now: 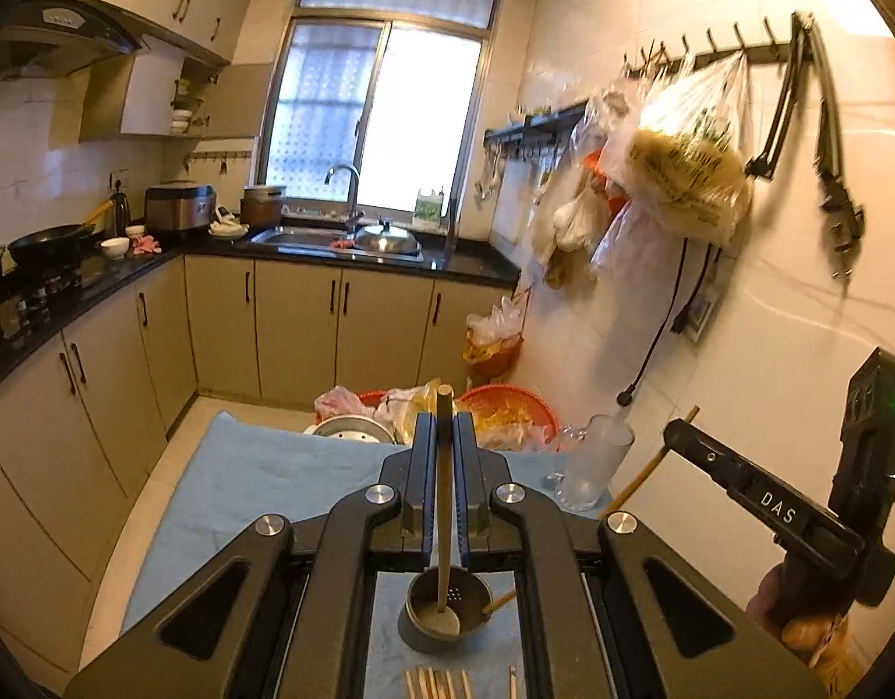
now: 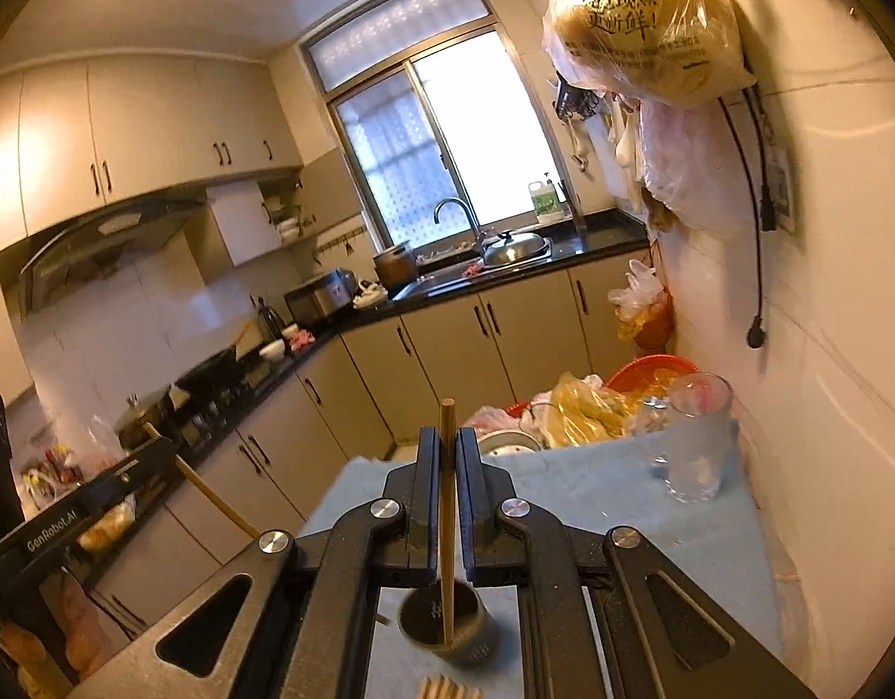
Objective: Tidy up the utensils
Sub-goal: 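Drop the left tool's chopstick into the grey cup while the right tool drops its own, then move both open tools back down to the remaining chopsticks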
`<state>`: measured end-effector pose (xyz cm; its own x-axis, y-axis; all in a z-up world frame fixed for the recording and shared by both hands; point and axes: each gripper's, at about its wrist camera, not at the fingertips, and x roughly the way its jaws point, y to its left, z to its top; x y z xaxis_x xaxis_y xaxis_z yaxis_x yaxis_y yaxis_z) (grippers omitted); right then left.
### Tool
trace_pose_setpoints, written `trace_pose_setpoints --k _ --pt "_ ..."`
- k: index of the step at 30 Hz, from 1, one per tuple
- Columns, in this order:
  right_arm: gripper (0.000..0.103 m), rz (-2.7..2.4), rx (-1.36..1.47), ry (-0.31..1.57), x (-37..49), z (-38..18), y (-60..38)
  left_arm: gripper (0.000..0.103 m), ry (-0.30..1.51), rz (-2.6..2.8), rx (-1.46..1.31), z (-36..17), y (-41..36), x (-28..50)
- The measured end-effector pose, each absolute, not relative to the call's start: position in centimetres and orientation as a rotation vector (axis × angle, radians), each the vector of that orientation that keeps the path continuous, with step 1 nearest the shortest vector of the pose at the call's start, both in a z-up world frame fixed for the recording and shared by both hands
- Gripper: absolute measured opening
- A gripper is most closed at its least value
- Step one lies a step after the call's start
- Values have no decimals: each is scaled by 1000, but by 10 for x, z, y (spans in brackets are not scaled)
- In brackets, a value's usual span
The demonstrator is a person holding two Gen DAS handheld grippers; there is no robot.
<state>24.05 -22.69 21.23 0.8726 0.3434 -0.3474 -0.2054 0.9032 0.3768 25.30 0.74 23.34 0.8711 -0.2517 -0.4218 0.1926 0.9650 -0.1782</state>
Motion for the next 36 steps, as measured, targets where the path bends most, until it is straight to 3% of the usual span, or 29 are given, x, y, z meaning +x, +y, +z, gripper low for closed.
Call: trace_pose_setpoints --k 9,14,16,18,19,23,26,28,36 --pt "6 283 318 622 300 131 -205 5 683 -223 -104 143 -18 321" --pt "8 268 359 691 322 98 -216 8 689 -215 -82 130 -16 325" --pt "25 252 354 684 323 95 -222 28 672 -211 -88 135 -11 320" --pt "44 230 348 663 320 98 -227 38 650 -202 -110 142 -3 313" --pt "48 223 349 652 317 100 -230 39 640 -197 -119 148 1 308" --pt "48 208 343 626 295 116 -240 39 616 -184 -134 164 15 281" --pt "49 197 322 619 271 127 -248 46 591 -177 -140 171 28 251" --pt "57 187 308 628 253 131 -255 52 582 -169 -144 171 36 230" --pt "65 168 287 820 193 77 -280 54 702 -183 -149 100 46 169"
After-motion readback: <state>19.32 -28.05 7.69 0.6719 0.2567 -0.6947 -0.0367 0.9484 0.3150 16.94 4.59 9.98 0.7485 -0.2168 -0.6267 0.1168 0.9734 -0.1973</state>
